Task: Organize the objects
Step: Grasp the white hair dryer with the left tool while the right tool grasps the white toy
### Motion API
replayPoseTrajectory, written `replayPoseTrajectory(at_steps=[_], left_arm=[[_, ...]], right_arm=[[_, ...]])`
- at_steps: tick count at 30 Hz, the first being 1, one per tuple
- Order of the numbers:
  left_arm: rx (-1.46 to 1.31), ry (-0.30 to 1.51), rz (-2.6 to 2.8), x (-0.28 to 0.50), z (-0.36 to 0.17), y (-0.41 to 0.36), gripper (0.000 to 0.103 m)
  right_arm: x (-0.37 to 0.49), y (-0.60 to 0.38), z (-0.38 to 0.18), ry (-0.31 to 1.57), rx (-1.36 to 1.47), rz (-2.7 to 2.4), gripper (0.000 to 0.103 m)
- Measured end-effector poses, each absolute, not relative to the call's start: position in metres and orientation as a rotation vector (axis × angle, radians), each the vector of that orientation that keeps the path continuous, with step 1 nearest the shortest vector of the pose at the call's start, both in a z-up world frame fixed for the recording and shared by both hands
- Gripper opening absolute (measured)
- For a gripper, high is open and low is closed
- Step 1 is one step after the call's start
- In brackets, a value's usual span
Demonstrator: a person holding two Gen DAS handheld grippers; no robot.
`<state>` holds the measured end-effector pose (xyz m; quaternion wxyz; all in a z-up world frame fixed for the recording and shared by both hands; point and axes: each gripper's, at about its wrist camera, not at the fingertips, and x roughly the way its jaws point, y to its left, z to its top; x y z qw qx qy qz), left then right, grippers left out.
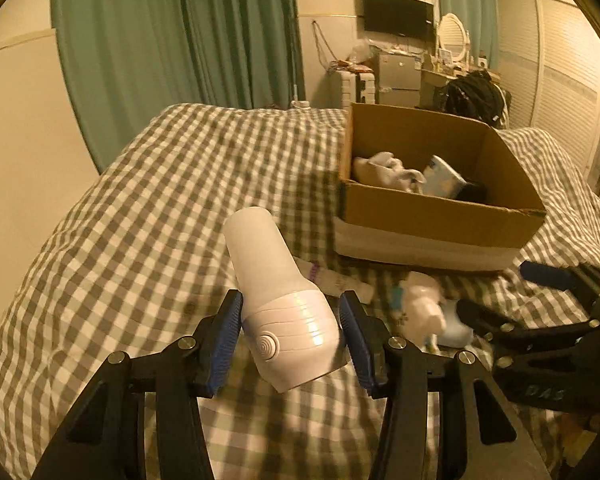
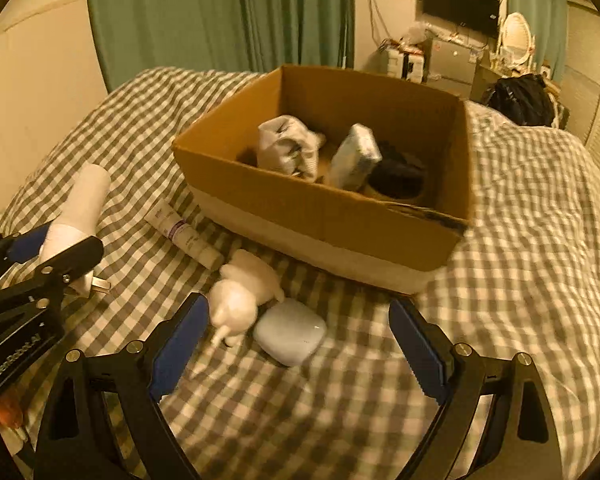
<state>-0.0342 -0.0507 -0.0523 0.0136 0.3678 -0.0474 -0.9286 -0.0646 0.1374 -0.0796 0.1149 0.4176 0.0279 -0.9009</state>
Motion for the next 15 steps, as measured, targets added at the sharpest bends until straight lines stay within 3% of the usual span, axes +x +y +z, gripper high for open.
replayPoseTrajectory(at_steps=[9, 11, 15], left_arm=[[1.115, -0.121, -2.901, -0.028, -0.046, -0.064, 0.051], [1.12, -0.115, -2.902, -0.028, -0.046, -0.065, 0.051], [1.136, -0.108, -2.905, -0.029, -0.049, -0.063, 0.051]], right_arm=[[-0.1, 0.085, -0.11, 0.162, 1.314, -2.505, 0.087], [-0.107, 0.079, -0.12, 0.174, 1.341, -2.495, 0.071], [-0.11, 0.079, -0.133, 0.187, 1.371, -2.502, 0.058]])
